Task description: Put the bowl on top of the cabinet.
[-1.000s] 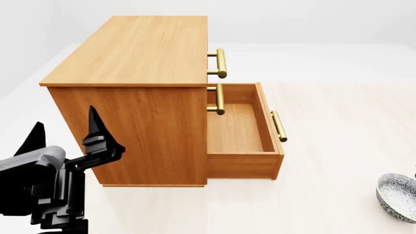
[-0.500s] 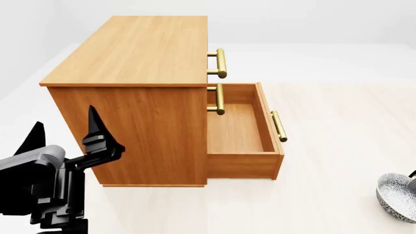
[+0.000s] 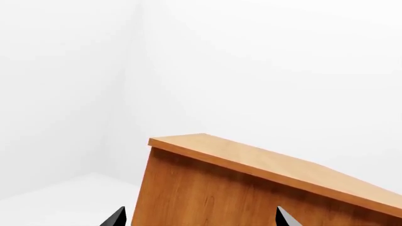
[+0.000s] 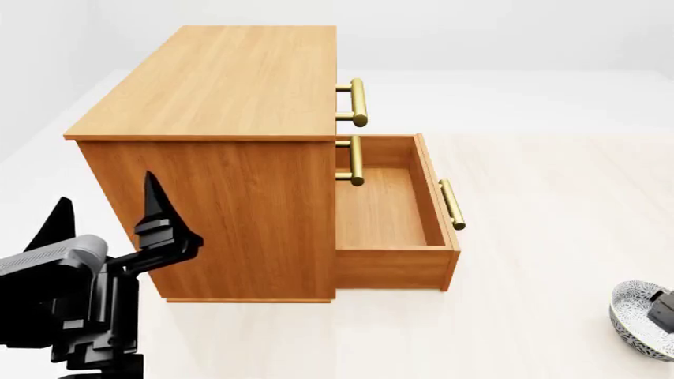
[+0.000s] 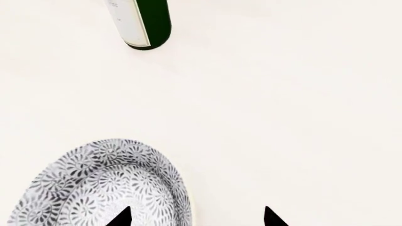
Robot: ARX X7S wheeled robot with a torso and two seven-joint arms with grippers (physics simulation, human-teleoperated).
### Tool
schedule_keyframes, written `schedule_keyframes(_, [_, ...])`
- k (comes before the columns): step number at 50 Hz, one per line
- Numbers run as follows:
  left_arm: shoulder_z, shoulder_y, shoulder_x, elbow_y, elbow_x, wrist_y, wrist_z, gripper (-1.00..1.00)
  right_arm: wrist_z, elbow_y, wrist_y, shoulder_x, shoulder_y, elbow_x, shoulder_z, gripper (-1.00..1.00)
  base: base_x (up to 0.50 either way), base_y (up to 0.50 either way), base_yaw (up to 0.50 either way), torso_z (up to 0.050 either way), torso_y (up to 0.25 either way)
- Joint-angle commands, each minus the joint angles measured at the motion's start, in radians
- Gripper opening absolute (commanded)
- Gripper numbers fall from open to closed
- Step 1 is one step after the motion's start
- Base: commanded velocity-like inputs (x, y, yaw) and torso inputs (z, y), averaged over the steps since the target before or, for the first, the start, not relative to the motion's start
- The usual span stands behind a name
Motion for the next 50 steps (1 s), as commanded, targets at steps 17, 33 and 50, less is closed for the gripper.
schedule_keyframes(17, [0.004,0.002,-0.007,0.000,-0.003,0.006,-0.006,1.00,-0.099,0.115,-0.024,-0.050,0.025,-0.069,-0.054,1.00,0.00,0.00,0.00,0.000,0.000])
schedule_keyframes(33, [0.009,0.001,-0.008,-0.004,-0.001,0.011,-0.008,1.00,-0.142,0.194,-0.025,-0.075,0.069,-0.113,-0.097,1.00,0.00,0.00,0.00,0.000,0.000])
schedule_keyframes(50, [0.011,0.000,-0.011,-0.007,-0.003,0.014,-0.011,1.00,-0.150,0.206,-0.024,-0.086,0.072,-0.119,-0.104,1.00,0.00,0.00,0.00,0.000,0.000])
